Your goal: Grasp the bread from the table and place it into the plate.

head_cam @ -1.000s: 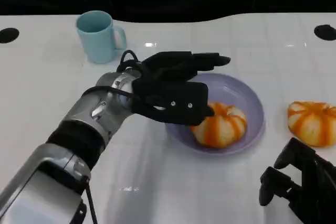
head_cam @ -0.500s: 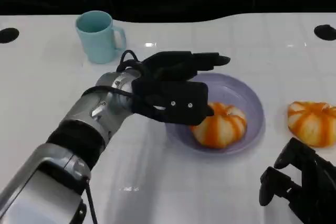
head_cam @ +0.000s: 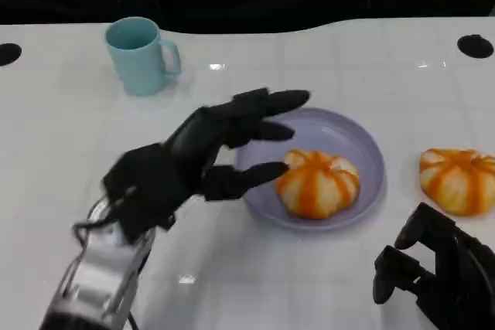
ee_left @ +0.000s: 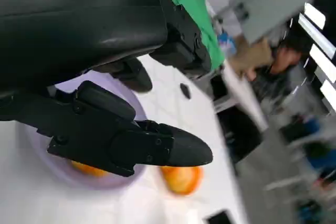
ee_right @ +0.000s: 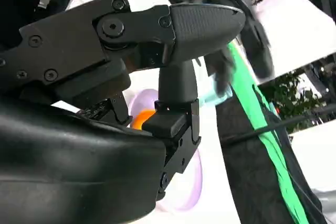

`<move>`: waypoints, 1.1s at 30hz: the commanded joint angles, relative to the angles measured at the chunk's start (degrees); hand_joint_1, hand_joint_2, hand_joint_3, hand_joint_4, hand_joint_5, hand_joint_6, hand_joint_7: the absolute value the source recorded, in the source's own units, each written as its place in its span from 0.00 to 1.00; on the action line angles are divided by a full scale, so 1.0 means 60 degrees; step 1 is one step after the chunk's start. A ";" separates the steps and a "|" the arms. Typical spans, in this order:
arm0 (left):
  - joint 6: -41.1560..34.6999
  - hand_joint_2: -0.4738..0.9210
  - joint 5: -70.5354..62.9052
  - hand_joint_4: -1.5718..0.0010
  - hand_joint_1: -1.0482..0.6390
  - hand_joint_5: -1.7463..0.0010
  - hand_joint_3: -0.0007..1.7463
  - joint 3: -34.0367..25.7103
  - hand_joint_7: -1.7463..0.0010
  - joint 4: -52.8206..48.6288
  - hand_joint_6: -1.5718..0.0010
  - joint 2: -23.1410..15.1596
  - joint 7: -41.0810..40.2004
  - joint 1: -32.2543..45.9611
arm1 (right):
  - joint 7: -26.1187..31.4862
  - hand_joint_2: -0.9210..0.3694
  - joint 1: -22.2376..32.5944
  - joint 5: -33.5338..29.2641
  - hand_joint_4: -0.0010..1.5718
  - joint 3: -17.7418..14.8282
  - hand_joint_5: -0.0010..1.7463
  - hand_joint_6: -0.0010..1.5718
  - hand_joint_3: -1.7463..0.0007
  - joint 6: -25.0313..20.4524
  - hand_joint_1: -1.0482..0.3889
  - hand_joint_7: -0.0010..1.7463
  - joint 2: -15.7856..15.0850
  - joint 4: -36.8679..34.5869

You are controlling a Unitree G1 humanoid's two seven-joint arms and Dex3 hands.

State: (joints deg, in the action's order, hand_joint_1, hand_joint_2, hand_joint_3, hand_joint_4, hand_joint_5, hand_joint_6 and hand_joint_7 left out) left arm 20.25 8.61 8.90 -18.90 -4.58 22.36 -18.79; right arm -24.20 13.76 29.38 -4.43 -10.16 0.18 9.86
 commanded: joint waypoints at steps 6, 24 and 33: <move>-0.1965 1.00 0.2993 0.71 0.27 0.24 0.13 -0.1158 0.56 0.2817 0.66 0.0439 0.0470 0.2272 | 0.0030 0.00 0.0042 -0.0059 0.47 -0.0118 1.00 0.37 0.78 0.0141 0.32 0.91 -0.0137 0.0099; -0.2489 1.00 0.3959 0.54 0.27 0.01 0.25 -0.1734 0.04 0.2979 0.65 0.1528 0.0362 0.4146 | 0.0033 0.00 0.0019 0.0007 0.47 -0.0236 1.00 0.37 0.78 0.0068 0.32 0.91 -0.0201 0.0148; -0.2825 1.00 0.3984 0.49 0.28 0.00 0.25 -0.1854 0.00 0.2949 0.65 0.1650 0.0659 0.4354 | -0.0034 0.00 -0.0002 0.0036 0.47 -0.0279 1.00 0.37 0.80 0.0093 0.32 0.91 -0.0241 0.0110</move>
State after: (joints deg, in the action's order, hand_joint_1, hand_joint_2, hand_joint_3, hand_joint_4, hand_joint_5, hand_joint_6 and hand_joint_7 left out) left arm 3.71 32.12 -1.83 -1.37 5.49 25.35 7.26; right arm -24.31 13.65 29.31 -5.65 -10.04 -0.56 9.99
